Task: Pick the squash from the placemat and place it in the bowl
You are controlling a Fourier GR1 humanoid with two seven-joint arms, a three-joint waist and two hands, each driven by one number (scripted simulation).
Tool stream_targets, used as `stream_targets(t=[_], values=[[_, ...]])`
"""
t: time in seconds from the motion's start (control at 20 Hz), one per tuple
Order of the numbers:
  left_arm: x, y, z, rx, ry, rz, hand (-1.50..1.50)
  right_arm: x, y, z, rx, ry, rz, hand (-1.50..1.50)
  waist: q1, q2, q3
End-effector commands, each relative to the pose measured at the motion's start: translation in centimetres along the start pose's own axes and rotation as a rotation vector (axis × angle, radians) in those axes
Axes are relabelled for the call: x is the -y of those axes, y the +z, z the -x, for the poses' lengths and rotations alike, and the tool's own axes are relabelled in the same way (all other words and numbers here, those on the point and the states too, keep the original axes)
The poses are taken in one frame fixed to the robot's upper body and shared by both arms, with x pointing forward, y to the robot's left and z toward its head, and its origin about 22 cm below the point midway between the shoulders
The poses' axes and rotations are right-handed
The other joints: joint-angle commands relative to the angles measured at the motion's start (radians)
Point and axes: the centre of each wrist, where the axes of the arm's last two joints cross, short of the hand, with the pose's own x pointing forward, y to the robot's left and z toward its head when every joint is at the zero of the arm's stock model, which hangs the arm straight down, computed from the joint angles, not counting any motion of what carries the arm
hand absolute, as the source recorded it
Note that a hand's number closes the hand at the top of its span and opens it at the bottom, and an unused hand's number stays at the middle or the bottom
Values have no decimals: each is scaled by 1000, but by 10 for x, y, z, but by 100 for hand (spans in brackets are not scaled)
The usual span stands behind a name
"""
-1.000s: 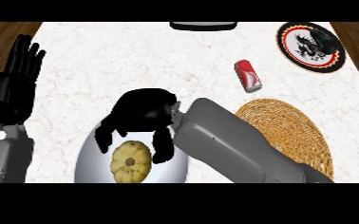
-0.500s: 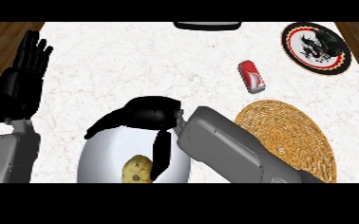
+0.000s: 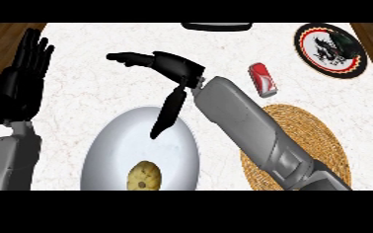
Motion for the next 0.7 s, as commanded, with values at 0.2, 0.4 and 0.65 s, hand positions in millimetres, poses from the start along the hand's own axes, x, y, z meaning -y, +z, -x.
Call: stream_targets(t=[0.2, 0.4, 0.65], values=[[4, -7, -12, 27, 4, 17, 0, 95, 32, 9, -27, -107, 134, -150, 26, 17, 0], [13, -3, -7, 42, 4, 37, 0, 112, 48, 17, -17, -138, 164, -150, 50, 27, 1], [29, -3, -9, 44, 11, 74, 0, 131, 66, 17, -17, -139, 157, -150, 72, 35, 1]])
